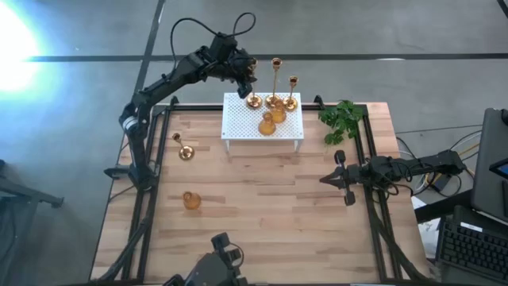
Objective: Pick & Place candle stick holders
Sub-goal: Put the small golden candle holder on the shelf
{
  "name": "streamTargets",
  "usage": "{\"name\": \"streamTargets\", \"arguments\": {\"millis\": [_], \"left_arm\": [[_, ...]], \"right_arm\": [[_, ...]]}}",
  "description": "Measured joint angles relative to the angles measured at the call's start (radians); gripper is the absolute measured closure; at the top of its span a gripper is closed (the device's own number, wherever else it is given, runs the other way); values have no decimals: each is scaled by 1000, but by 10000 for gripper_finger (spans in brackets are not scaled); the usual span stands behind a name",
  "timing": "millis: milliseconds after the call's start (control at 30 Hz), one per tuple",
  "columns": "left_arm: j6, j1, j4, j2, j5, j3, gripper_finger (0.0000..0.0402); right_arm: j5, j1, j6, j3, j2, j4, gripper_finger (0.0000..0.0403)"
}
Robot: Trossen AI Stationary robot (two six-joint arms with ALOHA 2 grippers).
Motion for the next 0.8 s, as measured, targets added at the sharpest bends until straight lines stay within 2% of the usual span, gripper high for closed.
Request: {"name": "streamTargets", "arguments": {"millis": [200, 467, 667, 800], "left_arm": [[3, 0, -52, 0, -49, 1, 229], [11, 0, -76, -6, -57, 1, 190], [26, 0, -113, -43, -102, 1, 173], [17, -1, -192, -80, -102, 1, 172]], "right_arm": [[0, 0, 0, 0, 0, 0, 394], [0, 0, 0, 0, 0, 0, 394], [0, 0, 0, 0, 0, 0, 394], [0, 0, 0, 0, 0, 0, 394]]}}
